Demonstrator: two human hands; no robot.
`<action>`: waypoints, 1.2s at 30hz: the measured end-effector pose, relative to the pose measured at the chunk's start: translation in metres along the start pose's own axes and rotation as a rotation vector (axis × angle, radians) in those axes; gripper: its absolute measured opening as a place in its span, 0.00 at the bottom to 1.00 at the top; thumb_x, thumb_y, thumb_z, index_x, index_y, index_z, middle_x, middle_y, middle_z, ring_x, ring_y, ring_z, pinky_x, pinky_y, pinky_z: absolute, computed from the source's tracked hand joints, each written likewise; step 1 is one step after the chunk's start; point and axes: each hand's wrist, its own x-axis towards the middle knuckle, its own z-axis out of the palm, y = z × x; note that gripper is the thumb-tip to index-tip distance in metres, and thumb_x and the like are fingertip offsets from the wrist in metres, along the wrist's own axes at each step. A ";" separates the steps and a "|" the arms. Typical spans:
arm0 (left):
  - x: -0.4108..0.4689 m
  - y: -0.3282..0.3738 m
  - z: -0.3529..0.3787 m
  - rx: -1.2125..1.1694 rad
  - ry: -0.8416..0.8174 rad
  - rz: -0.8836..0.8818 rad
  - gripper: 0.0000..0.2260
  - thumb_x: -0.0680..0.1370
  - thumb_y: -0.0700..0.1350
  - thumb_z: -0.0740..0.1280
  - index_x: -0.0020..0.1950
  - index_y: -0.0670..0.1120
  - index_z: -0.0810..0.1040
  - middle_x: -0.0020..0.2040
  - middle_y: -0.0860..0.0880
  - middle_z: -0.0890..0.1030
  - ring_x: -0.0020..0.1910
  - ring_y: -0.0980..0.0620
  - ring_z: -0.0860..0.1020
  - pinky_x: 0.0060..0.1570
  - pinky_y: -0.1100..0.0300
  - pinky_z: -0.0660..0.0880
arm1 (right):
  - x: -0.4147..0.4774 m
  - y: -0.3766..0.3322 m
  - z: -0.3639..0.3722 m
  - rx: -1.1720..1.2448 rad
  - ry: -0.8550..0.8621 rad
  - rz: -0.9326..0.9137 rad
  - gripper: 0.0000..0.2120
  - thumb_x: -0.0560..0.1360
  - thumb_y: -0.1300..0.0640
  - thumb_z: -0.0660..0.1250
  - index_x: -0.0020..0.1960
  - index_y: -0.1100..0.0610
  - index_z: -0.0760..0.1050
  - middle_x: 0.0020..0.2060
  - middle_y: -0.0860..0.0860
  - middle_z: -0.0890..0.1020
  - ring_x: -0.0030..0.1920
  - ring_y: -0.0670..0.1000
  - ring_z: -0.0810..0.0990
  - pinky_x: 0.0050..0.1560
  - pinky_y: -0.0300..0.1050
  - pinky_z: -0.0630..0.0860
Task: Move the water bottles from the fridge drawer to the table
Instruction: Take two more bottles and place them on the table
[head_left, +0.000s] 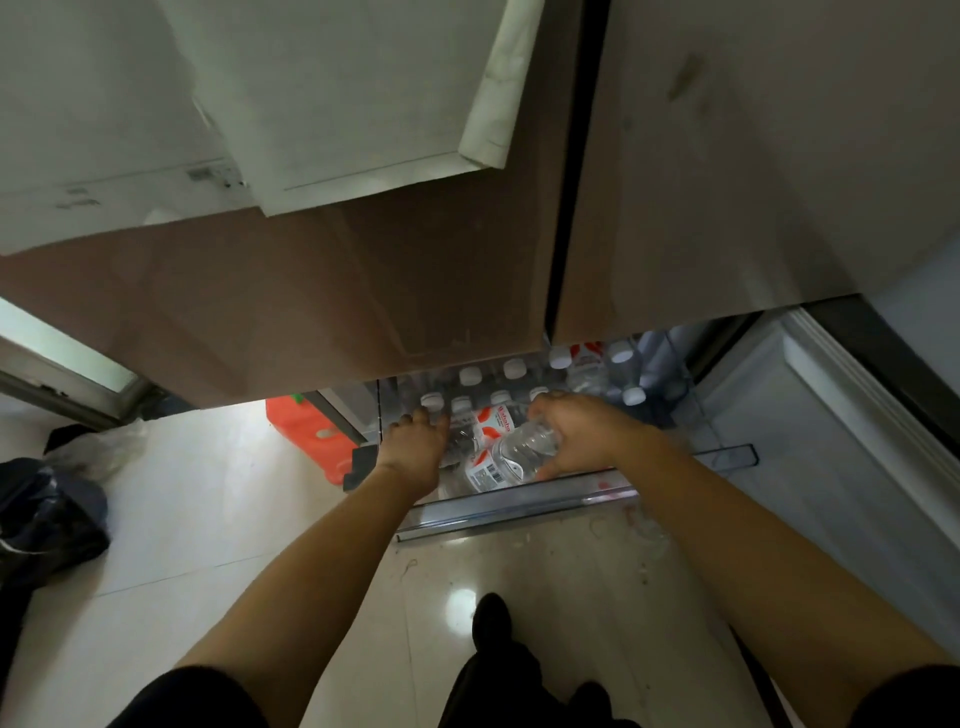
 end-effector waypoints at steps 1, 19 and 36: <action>-0.004 0.000 -0.004 -0.024 0.021 -0.010 0.35 0.73 0.41 0.69 0.77 0.44 0.56 0.69 0.37 0.69 0.65 0.38 0.72 0.63 0.46 0.72 | -0.003 0.000 -0.003 0.001 0.010 -0.003 0.36 0.62 0.42 0.80 0.66 0.51 0.72 0.60 0.50 0.78 0.56 0.52 0.77 0.53 0.45 0.75; -0.076 0.013 -0.056 -0.599 0.410 -0.238 0.31 0.65 0.55 0.78 0.64 0.47 0.74 0.60 0.43 0.78 0.58 0.40 0.74 0.56 0.51 0.75 | -0.087 0.027 -0.034 0.172 0.301 0.237 0.36 0.63 0.34 0.77 0.66 0.49 0.77 0.56 0.51 0.83 0.56 0.54 0.80 0.50 0.42 0.74; -0.056 0.021 -0.042 -0.646 0.080 -0.446 0.36 0.62 0.71 0.70 0.60 0.48 0.74 0.56 0.46 0.82 0.54 0.43 0.81 0.55 0.51 0.79 | -0.086 0.037 -0.005 1.615 0.363 0.572 0.33 0.65 0.46 0.81 0.65 0.56 0.76 0.59 0.54 0.82 0.55 0.55 0.84 0.44 0.50 0.84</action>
